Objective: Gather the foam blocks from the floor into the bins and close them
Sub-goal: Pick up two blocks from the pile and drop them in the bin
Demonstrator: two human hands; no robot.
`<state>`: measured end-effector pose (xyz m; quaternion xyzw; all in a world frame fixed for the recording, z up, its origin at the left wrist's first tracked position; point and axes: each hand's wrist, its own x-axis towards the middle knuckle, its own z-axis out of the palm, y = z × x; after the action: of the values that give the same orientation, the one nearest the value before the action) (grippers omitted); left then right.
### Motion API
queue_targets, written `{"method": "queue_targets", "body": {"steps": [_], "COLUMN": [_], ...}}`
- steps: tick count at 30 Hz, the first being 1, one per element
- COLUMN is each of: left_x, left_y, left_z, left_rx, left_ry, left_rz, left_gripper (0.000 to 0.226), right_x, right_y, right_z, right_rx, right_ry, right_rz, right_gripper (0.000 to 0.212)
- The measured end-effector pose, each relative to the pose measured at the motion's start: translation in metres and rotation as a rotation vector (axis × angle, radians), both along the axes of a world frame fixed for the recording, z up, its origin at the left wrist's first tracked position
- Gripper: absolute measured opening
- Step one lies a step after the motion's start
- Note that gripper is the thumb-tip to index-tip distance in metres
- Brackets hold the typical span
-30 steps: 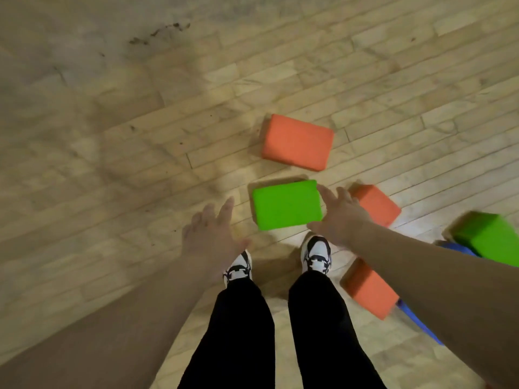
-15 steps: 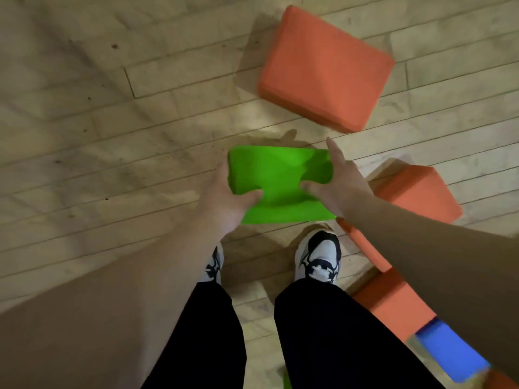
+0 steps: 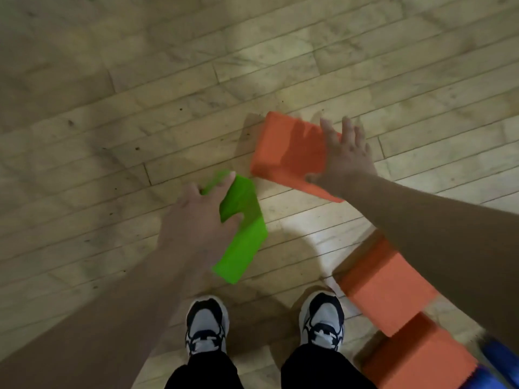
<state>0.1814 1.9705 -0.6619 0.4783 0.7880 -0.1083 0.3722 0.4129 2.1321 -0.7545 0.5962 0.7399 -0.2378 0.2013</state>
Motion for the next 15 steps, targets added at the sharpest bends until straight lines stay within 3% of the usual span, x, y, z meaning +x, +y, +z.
{"method": "queue_targets", "body": {"steps": [6,9,12,15], "left_x": [0.010,0.012,0.009,0.004], "left_y": [0.034,0.029,0.016,-0.006], "left_z": [-0.017,-0.019,-0.016,-0.014], "left_rx": [0.023,0.020,0.026,0.048], "left_ry": [0.053,0.081,0.089,0.068], "left_rz": [-0.020,-0.005,0.062,0.082], "left_gripper": [0.072,0.072,0.072,0.073], "right_x": [-0.001,-0.003,0.010,0.035], "right_y": [0.023,-0.004,-0.043,-0.083], "right_z": [-0.017,-0.005,0.001,0.001], "right_rx": [-0.128,-0.116,-0.239,-0.330], "right_ry": [-0.099,-0.005,0.099,0.136], "right_rz": [-0.008,-0.010,-0.020,-0.155], "right_gripper": [0.153,0.139,0.120,0.122]}}
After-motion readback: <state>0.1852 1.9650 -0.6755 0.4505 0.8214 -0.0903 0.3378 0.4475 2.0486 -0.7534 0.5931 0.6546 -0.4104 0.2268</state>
